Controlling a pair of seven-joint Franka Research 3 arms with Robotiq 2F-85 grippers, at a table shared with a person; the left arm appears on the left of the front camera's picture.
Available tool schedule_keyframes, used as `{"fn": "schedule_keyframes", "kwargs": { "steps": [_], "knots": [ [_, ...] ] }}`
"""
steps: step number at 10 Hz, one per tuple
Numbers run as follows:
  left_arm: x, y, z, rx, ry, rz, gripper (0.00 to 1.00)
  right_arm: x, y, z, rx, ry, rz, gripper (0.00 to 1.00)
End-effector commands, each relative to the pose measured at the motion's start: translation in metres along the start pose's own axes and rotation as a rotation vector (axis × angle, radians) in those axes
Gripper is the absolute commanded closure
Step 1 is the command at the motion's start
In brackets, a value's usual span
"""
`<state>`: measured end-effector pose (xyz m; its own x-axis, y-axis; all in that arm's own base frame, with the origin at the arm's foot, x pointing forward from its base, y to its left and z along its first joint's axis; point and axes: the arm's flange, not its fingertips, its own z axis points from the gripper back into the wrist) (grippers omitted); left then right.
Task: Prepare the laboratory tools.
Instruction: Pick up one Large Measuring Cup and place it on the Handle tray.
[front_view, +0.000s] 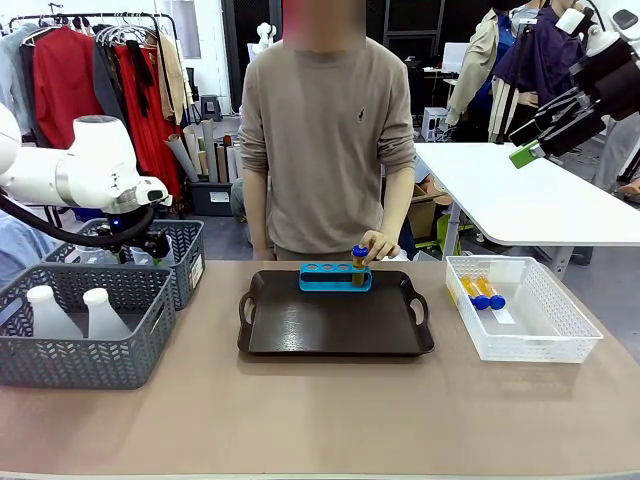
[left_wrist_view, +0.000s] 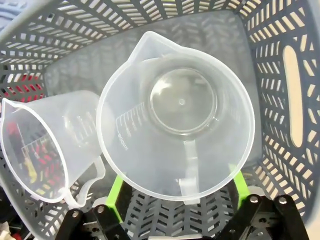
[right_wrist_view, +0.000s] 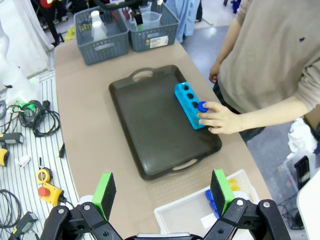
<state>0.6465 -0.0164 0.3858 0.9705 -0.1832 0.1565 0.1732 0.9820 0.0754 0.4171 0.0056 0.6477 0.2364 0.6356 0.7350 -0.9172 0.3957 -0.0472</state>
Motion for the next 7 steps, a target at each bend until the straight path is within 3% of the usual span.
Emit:
{"fn": "schedule_keyframes", "kwargs": {
  "steps": [1,4,7],
  "knots": [
    [-0.0002,0.0005,-0.0032,0.035,-0.023,-0.010,0.39,0.0017,-0.0007,-0.0002,0.004,-0.019,0.004,0.00],
    [-0.0001,0.0011,-0.0007,0.033,-0.039,-0.005,0.99,0.0017,-0.0007,-0.0002,0.004,-0.019,0.004,0.00],
    [-0.0018,0.0018,0.0025,0.032,-0.041,-0.008,1.00,0.0017,-0.0007,-0.0002,0.004,-0.019,0.004,0.00]
  ]
}}
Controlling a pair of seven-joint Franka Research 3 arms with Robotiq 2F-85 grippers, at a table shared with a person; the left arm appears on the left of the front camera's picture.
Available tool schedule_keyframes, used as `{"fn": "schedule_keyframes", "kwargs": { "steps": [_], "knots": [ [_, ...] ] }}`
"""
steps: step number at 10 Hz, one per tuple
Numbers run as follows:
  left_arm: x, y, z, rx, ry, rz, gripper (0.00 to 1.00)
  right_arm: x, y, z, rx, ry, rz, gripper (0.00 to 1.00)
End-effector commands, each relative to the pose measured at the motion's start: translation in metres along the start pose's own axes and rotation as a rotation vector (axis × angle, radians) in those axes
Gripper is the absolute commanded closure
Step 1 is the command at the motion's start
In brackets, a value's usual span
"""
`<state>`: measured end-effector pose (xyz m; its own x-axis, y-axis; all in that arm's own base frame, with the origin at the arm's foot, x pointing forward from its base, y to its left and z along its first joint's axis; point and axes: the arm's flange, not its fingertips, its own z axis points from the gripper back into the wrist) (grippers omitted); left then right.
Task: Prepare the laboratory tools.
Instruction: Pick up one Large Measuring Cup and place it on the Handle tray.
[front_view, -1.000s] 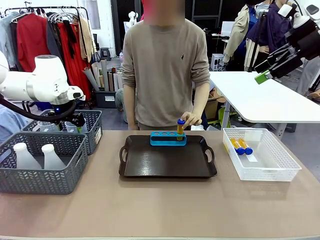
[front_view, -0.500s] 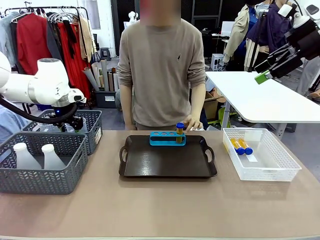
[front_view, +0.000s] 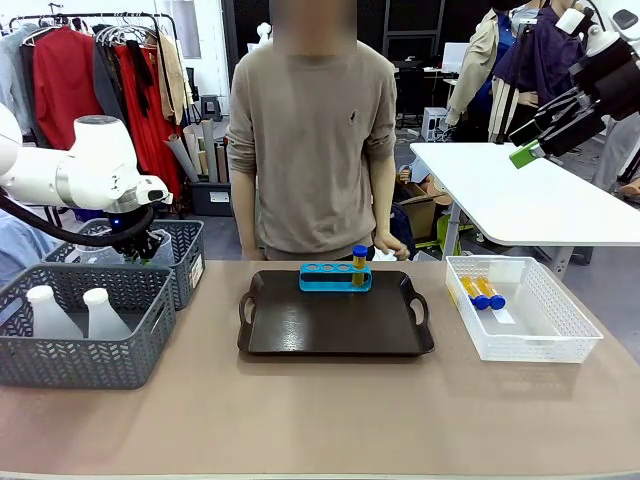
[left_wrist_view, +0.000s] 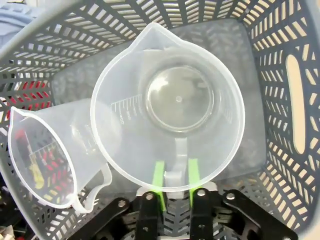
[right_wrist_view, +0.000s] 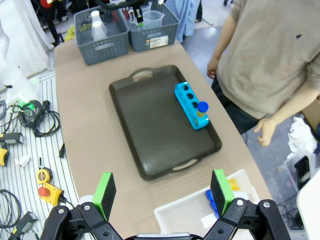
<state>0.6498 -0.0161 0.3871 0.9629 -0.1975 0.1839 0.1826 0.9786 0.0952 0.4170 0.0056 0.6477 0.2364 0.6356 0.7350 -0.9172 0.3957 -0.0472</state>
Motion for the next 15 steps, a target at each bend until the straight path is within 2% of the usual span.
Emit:
{"fn": "schedule_keyframes", "kwargs": {
  "steps": [1,4,6,8,11,13,15],
  "knots": [
    [-0.005,0.001,0.004,0.014,-0.016,0.007,1.00,0.002,-0.001,0.000,0.004,-0.019,0.004,0.00],
    [-0.007,0.002,0.018,0.019,-0.039,0.007,1.00,0.002,-0.001,0.000,0.004,-0.019,0.004,0.00],
    [-0.005,0.001,0.045,0.016,-0.032,-0.012,1.00,0.002,-0.001,0.000,0.004,-0.019,0.004,0.00],
    [-0.002,0.000,0.093,0.028,-0.066,-0.090,1.00,0.002,-0.001,0.000,0.004,-0.019,0.004,0.00],
    [-0.005,-0.003,0.177,-0.040,-0.116,-0.235,1.00,0.002,-0.001,0.000,0.004,-0.019,0.004,0.00],
    [-0.003,-0.008,0.225,-0.139,-0.088,-0.390,1.00,0.002,-0.001,0.000,0.004,-0.019,0.004,0.00],
    [-0.006,-0.018,0.276,-0.155,-0.073,-0.523,1.00,0.002,-0.001,0.000,0.004,-0.019,0.004,0.00]
  ]
}}
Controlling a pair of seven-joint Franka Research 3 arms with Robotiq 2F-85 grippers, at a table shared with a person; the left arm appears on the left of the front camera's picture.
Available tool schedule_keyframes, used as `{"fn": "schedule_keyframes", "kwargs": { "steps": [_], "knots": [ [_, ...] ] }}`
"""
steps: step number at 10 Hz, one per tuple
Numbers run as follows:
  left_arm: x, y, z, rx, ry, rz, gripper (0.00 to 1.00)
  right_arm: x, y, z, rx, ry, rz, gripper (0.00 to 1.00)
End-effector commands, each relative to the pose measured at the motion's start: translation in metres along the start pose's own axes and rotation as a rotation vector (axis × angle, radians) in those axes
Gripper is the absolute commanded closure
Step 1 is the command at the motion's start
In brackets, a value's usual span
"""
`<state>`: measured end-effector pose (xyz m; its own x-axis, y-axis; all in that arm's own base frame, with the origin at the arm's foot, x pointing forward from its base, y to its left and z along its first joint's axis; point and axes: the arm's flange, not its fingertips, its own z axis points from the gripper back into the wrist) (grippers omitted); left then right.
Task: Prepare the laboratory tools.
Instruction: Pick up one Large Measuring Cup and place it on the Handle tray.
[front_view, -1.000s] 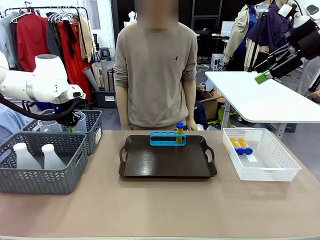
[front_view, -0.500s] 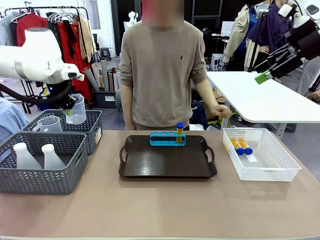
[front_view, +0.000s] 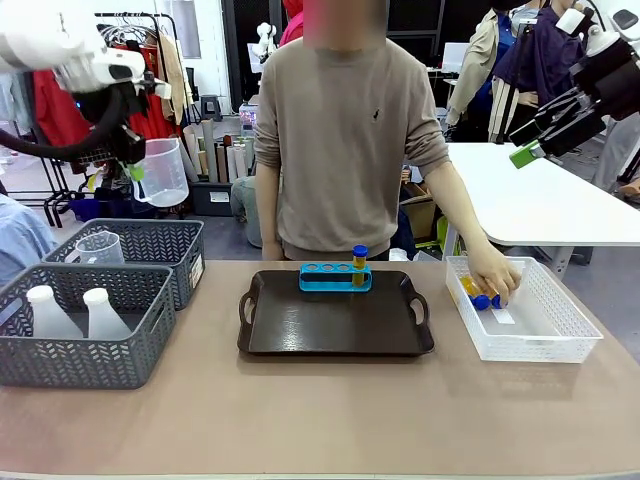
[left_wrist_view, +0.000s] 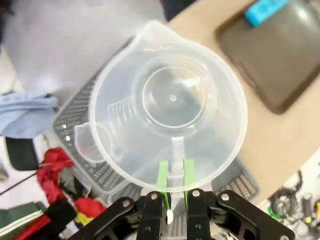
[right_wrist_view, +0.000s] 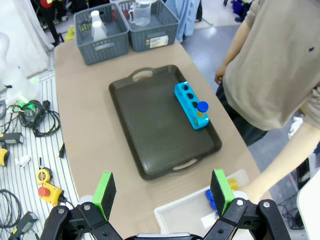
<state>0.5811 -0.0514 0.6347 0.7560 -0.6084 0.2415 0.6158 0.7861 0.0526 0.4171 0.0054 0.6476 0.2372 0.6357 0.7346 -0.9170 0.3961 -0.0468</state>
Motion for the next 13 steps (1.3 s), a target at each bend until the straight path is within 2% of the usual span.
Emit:
{"fn": "schedule_keyframes", "kwargs": {
  "steps": [1,3,6,8,9,13],
  "knots": [
    [0.007,-0.001,0.039,-0.013,0.019,-0.111,1.00,0.002,-0.001,0.000,0.004,-0.019,0.005,0.00],
    [0.004,-0.018,0.080,-0.011,0.022,-0.228,1.00,0.002,-0.001,0.000,0.004,-0.019,0.005,0.00],
    [-0.007,-0.033,0.121,0.018,-0.018,-0.246,1.00,0.002,-0.001,0.000,0.004,-0.019,0.005,0.00],
    [-0.012,-0.025,0.115,0.011,-0.028,-0.210,1.00,0.002,-0.001,0.000,0.004,-0.019,0.005,0.00],
    [-0.007,-0.038,0.125,0.014,-0.021,-0.236,1.00,0.002,-0.001,0.000,0.004,-0.019,0.005,0.00],
    [-0.006,-0.036,0.122,0.012,-0.019,-0.233,1.00,0.002,-0.001,0.000,0.004,-0.019,0.005,0.00]
  ]
}}
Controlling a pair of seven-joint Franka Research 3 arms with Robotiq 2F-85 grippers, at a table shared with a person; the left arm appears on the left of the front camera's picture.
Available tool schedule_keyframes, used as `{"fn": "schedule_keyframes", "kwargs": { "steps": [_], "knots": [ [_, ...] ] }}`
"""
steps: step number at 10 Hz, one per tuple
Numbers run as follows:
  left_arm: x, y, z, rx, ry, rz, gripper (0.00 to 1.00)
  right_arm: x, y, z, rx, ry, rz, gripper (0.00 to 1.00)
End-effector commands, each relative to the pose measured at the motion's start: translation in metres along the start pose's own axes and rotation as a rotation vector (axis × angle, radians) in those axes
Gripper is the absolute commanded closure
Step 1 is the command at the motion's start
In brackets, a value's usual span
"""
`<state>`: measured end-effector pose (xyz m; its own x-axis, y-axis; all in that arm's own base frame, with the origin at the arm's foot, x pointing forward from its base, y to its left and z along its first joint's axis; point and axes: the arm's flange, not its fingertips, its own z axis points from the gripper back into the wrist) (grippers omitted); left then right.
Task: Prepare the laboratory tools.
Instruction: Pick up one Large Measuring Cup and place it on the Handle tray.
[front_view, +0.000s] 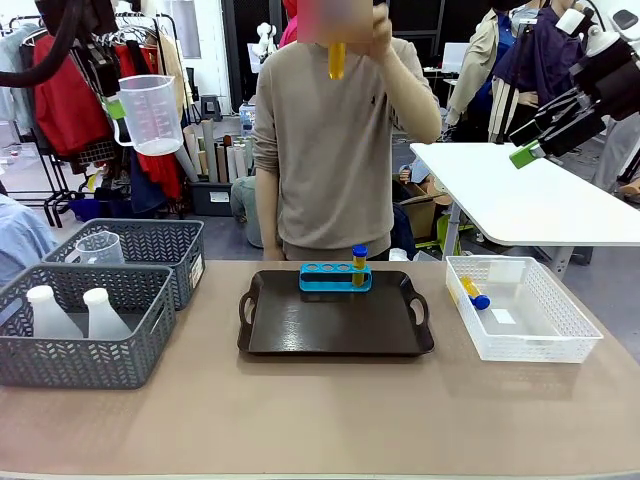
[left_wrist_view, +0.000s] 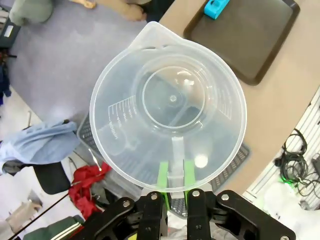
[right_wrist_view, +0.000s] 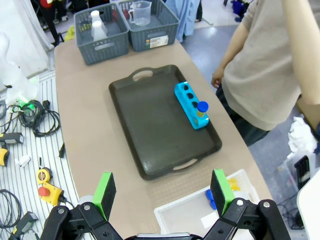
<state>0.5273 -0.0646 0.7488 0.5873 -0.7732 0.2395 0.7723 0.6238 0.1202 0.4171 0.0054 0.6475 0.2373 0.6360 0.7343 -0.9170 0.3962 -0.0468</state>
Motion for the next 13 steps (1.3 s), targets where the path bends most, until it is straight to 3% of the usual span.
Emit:
{"fn": "schedule_keyframes", "kwargs": {
  "steps": [1,5,8,13],
  "knots": [
    [0.003,-0.008,0.008,-0.006,-0.001,-0.029,1.00,0.002,-0.001,0.000,0.004,-0.020,0.005,0.00],
    [0.022,-0.042,0.049,-0.034,-0.033,-0.146,1.00,0.002,-0.001,0.000,0.004,-0.020,0.005,0.00],
    [0.027,-0.049,0.052,-0.043,-0.032,-0.171,1.00,0.002,-0.001,0.000,0.004,-0.020,0.005,0.00],
    [0.044,-0.065,0.004,-0.091,-0.038,-0.230,1.00,0.002,-0.001,0.000,0.004,-0.020,0.005,0.00]
  ]
}}
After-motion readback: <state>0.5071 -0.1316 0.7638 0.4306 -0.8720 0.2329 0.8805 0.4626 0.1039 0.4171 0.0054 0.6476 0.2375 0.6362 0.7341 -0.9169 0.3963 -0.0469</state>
